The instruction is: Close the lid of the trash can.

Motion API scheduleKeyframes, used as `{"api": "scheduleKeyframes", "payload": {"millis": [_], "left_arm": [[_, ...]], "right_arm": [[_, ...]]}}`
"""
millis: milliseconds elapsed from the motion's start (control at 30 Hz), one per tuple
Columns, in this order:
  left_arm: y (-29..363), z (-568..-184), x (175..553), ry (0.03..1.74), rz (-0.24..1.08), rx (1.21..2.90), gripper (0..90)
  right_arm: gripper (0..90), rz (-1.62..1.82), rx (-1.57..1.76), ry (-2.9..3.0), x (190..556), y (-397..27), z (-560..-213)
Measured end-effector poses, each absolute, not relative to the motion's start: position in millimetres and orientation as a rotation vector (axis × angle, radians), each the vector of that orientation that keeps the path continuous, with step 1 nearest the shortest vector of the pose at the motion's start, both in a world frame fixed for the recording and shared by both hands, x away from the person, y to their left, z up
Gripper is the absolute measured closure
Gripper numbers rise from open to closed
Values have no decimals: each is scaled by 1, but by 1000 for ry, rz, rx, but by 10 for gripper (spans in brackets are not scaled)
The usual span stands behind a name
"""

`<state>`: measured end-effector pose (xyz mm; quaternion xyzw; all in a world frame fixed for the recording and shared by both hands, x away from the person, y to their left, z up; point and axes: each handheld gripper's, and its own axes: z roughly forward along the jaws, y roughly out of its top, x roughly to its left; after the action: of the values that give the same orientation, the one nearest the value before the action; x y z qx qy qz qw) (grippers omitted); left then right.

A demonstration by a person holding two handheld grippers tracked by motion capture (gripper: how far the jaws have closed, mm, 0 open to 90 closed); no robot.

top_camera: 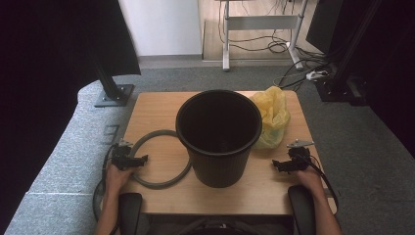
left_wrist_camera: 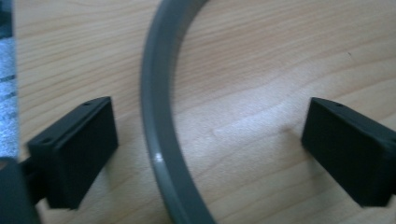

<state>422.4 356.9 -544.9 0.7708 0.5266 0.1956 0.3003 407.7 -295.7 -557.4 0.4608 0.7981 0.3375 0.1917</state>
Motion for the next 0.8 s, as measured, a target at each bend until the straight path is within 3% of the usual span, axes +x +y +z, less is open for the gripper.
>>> {"api": "scheduleKeyframes", "payload": {"millis": [167, 533, 800], "left_arm": [[365, -542, 423, 1446, 558, 1990, 323], [358, -533, 429, 1515, 537, 2019, 763], [361, -531, 432, 1530, 492, 2021, 788]], "right_arm": [[0, 948, 1293, 2241, 408, -296, -557], [0, 948, 1294, 2241, 408, -296, -557], [0, 948, 1294, 2241, 408, -296, -557]]}}
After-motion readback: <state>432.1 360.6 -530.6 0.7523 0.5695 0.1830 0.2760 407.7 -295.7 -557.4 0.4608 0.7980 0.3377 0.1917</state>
